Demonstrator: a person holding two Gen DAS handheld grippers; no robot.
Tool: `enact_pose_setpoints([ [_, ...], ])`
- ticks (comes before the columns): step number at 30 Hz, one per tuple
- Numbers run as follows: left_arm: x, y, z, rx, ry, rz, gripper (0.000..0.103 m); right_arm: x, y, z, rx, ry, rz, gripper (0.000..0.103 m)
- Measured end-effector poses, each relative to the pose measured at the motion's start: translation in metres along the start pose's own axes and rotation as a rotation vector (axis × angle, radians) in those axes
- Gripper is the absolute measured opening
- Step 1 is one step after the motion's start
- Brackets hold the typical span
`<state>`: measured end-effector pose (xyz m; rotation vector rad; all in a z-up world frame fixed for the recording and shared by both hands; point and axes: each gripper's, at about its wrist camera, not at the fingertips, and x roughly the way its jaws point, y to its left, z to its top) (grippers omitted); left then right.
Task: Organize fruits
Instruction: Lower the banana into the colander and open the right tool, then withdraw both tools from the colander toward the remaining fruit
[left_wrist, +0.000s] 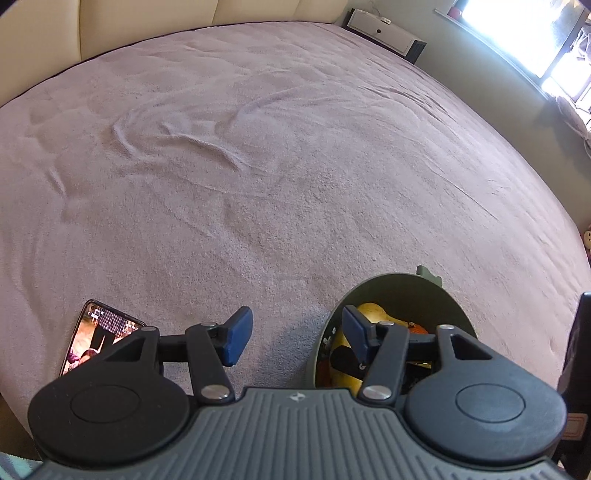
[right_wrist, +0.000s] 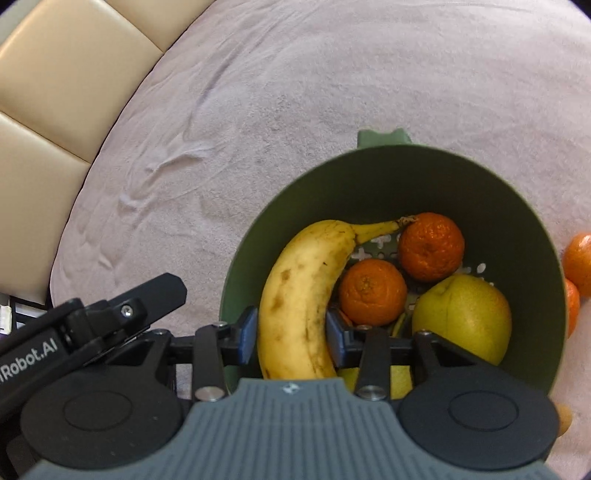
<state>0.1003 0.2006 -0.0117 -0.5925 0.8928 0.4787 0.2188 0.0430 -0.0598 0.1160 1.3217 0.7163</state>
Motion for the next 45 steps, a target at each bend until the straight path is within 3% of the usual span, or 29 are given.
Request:
enact_pose_setpoints([
  [6, -0.003, -0.009, -0.003, 0.039, -0.013, 0.006, 0.066, -0.015, -0.004, -0.003, -0.011, -0.028, -0.042, 0.051],
  [20, -0.007, -0.032, -0.014, 0.145, -0.031, -0.023, 0.066, -0.071, -0.001, -0.020, -0.132, -0.181, -0.217, 0.061],
  [37, -0.026, -0.084, -0.050, 0.407, -0.088, -0.161, 0.066, -0.142, -0.028, -0.088, -0.242, -0.405, -0.338, 0.068],
  [45, -0.035, -0.107, -0.084, 0.524, -0.102, -0.219, 0.066, -0.160, -0.057, -0.130, -0.249, -0.432, -0.417, 0.070],
])
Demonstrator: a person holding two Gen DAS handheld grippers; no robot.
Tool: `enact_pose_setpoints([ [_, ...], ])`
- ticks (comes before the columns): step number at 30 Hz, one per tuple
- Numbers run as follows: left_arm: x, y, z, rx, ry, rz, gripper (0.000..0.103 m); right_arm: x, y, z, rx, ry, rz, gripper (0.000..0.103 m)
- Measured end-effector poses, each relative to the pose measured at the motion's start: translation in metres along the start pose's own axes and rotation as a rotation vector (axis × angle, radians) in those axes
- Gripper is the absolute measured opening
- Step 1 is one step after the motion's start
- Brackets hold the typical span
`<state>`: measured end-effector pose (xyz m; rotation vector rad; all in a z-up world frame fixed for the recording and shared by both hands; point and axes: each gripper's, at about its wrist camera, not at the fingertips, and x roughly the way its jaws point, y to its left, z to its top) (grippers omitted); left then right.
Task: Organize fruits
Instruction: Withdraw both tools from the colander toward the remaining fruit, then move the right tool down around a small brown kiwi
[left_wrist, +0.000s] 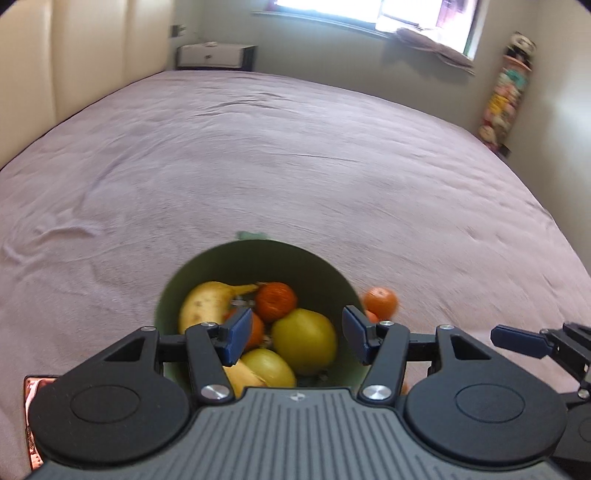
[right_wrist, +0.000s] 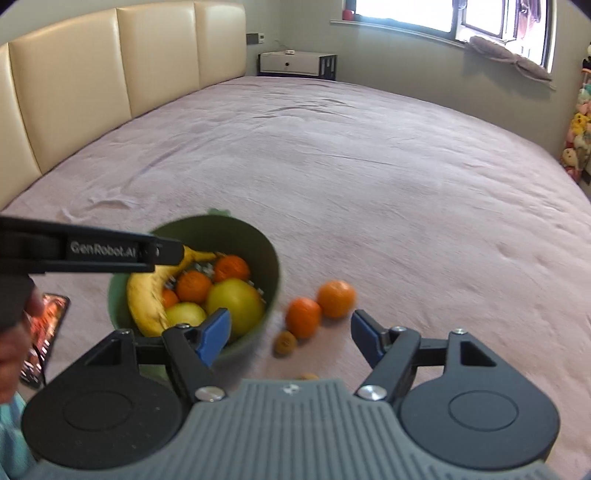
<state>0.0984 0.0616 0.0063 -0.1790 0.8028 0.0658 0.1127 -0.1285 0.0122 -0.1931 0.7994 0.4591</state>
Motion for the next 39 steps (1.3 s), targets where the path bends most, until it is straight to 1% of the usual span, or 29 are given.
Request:
enact_pose_setpoints([
  [6, -0.001, -0.029, -0.016, 0.095, 0.000, -0.045, 0.066, -0.004, -0.019, -0.029, 0.020, 0.026, -0.086, 0.070],
  [10, 0.000, -0.048, -0.030, 0.171, -0.007, -0.069, 0.066, -0.006, -0.026, -0.044, -0.012, -0.006, -0.138, 0.070],
  [12, 0.002, -0.056, -0.037, 0.205, -0.009, -0.088, 0.066, -0.006, -0.029, -0.050, -0.030, -0.018, -0.148, 0.070],
  [15, 0.007, -0.066, -0.046, 0.241, 0.008, -0.118, 0.066, -0.001, -0.035, -0.054, -0.057, 0.013, -0.145, 0.070],
  [18, 0.014, -0.072, -0.053, 0.268, 0.024, -0.132, 0.066, 0.006, -0.043, -0.056, -0.081, 0.063, -0.171, 0.070],
  [20, 0.020, -0.075, -0.057, 0.287, 0.047, -0.132, 0.066, 0.011, -0.051, -0.056, -0.078, 0.097, -0.194, 0.070],
  [22, 0.028, -0.078, -0.062, 0.302, 0.082, -0.132, 0.066, 0.016, -0.060, -0.056, -0.043, 0.133, -0.205, 0.070],
  [26, 0.042, -0.081, -0.070, 0.306, 0.130, -0.125, 0.066, 0.021, -0.072, -0.055, 0.046, 0.148, -0.188, 0.069],
  [30, 0.050, -0.079, -0.074, 0.288, 0.147, -0.118, 0.066, 0.026, -0.070, -0.049, 0.029, 0.137, -0.172, 0.068],
  [36, 0.055, -0.075, -0.076, 0.235, 0.120, -0.128, 0.066, 0.040, -0.064, -0.037, 0.025, 0.125, -0.101, 0.052],
  [39, 0.055, -0.076, -0.078, 0.241, 0.106, -0.126, 0.064, 0.048, -0.062, -0.035, 0.042, 0.122, -0.085, 0.046],
])
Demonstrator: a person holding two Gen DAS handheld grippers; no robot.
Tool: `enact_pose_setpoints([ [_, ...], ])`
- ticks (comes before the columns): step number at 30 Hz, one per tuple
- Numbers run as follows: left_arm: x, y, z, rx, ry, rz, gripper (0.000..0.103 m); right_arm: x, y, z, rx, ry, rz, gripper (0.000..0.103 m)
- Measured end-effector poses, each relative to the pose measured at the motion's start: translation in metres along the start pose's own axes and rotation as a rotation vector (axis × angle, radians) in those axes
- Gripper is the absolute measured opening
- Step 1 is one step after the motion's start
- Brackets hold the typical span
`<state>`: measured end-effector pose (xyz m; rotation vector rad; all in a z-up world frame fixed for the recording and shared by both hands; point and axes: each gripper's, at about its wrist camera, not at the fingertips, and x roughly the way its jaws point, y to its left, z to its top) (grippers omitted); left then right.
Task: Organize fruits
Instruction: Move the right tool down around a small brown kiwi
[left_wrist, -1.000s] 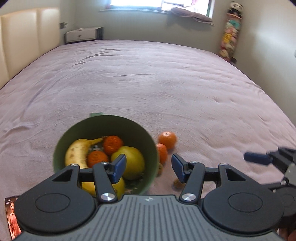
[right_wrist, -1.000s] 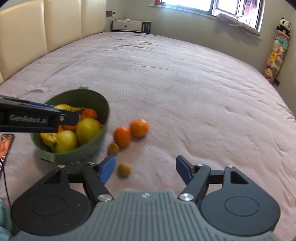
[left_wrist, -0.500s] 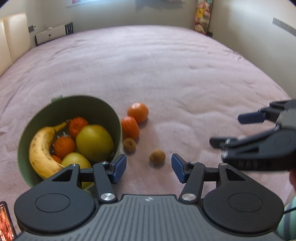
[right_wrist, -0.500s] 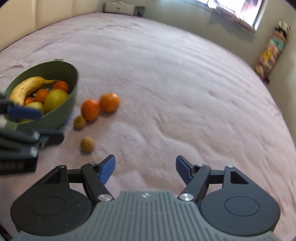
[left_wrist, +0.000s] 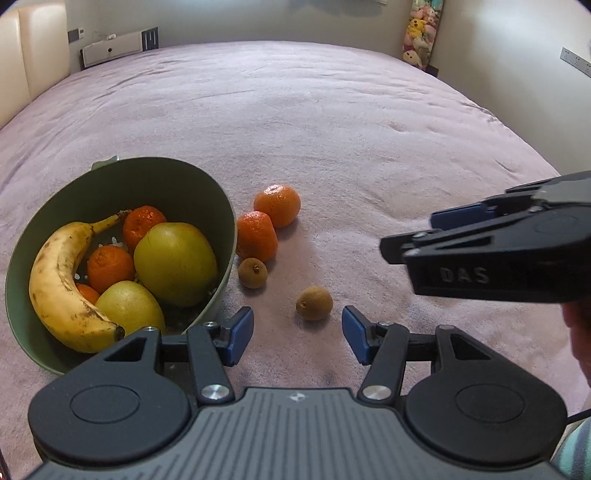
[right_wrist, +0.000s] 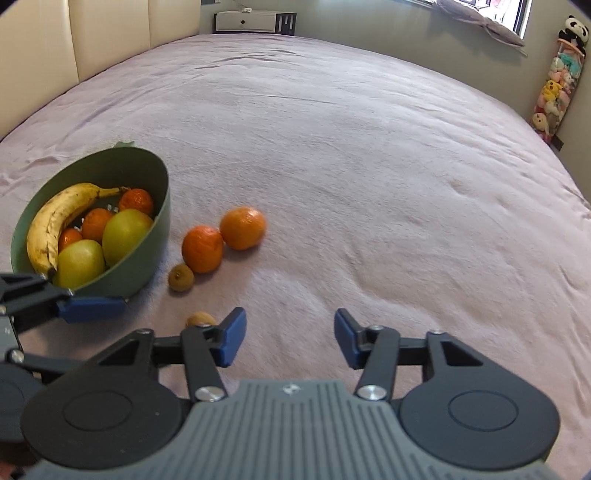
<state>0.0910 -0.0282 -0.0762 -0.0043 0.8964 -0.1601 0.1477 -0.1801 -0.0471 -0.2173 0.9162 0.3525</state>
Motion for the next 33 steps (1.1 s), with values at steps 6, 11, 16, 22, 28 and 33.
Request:
enact_pose_setpoints([
  [6, 0.004, 0.000, 0.000, -0.011, -0.004, -0.002, 0.058, 0.015, 0.001, 0.001, 0.050, 0.016, 0.035, 0.039],
  [11, -0.007, -0.003, 0.011, -0.032, -0.021, 0.037, 0.053, 0.014, -0.003, 0.006, 0.005, 0.023, 0.040, 0.039],
  [16, -0.018, -0.003, 0.031, 0.002, -0.010, 0.029, 0.053, 0.009, -0.019, 0.024, -0.052, 0.034, 0.046, 0.039],
  [22, -0.019, 0.000, 0.028, -0.014, 0.029, -0.013, 0.045, 0.021, -0.019, 0.032, -0.090, 0.044, 0.124, 0.036],
  [28, -0.010, 0.000, 0.005, -0.095, 0.059, 0.014, 0.039, 0.042, -0.004, 0.019, -0.067, 0.094, 0.247, 0.029],
  [33, 0.000, 0.012, -0.002, -0.111, 0.061, 0.119, 0.039, 0.048, 0.015, 0.010, -0.098, 0.107, 0.264, 0.029],
])
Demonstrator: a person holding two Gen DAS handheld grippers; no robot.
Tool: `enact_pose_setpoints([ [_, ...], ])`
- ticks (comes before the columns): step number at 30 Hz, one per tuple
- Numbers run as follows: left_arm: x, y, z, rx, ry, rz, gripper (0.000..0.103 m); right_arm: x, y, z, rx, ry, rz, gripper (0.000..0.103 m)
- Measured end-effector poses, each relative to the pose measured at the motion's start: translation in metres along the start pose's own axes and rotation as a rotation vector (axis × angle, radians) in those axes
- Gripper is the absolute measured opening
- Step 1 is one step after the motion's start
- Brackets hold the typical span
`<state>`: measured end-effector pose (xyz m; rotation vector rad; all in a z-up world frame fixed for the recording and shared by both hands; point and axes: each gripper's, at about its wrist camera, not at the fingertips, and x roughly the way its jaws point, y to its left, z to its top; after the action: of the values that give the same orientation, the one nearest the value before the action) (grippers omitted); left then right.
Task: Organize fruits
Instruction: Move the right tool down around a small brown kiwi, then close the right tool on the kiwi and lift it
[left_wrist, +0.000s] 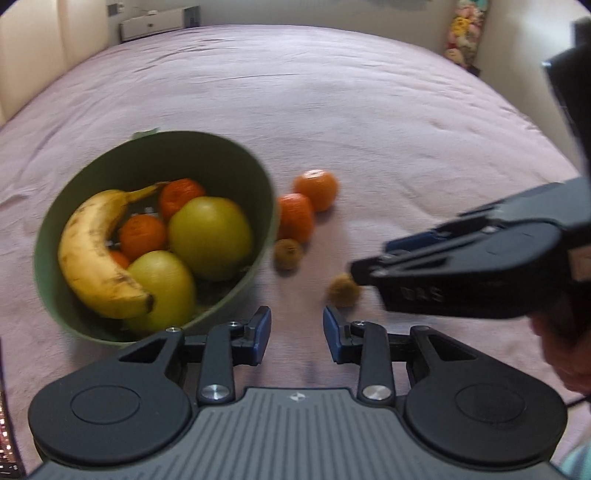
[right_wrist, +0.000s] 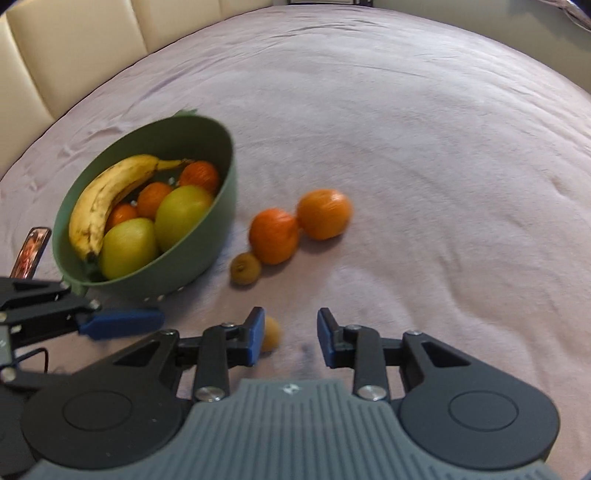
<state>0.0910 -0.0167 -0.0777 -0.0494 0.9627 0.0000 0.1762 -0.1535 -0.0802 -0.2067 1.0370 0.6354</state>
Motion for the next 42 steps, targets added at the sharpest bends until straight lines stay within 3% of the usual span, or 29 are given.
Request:
enact_pose_setpoints([
  [5, 0.003, 0.010, 0.001, -0.027, -0.002, 0.031, 0.033, 0.004, -0.001, -0.002, 0.021, 0.009, -0.009, 0.029],
  [9, 0.005, 0.011, 0.002, -0.019, -0.012, 0.083, 0.006, 0.005, 0.001, -0.004, 0.017, 0.008, 0.007, 0.029],
  [23, 0.003, 0.016, 0.001, -0.010, -0.018, 0.077, 0.006, 0.018, 0.012, -0.011, -0.028, 0.002, 0.046, 0.029],
  [25, 0.003, 0.016, 0.002, -0.012, -0.023, 0.070, 0.006, 0.021, 0.015, -0.011, -0.038, 0.004, 0.030, 0.028],
  [26, 0.003, 0.015, 0.002, -0.012, -0.028, 0.067, 0.006, 0.021, 0.015, -0.011, -0.040, 0.006, 0.022, 0.022],
  [28, 0.002, 0.012, 0.002, -0.008, -0.042, 0.064, 0.006, 0.019, 0.013, -0.010, -0.030, 0.006, 0.023, 0.022],
  [34, 0.006, -0.007, 0.002, -0.001, -0.103, 0.079, 0.023, -0.002, 0.003, -0.009, -0.017, 0.005, -0.052, 0.021],
  [39, 0.017, -0.037, -0.001, 0.005, -0.143, 0.137, 0.050, -0.015, -0.020, -0.011, 0.047, 0.032, -0.115, 0.021],
  [42, 0.025, -0.049, 0.000, -0.005, -0.158, 0.165, 0.056, -0.020, -0.033, -0.011, 0.084, 0.050, -0.150, 0.021],
])
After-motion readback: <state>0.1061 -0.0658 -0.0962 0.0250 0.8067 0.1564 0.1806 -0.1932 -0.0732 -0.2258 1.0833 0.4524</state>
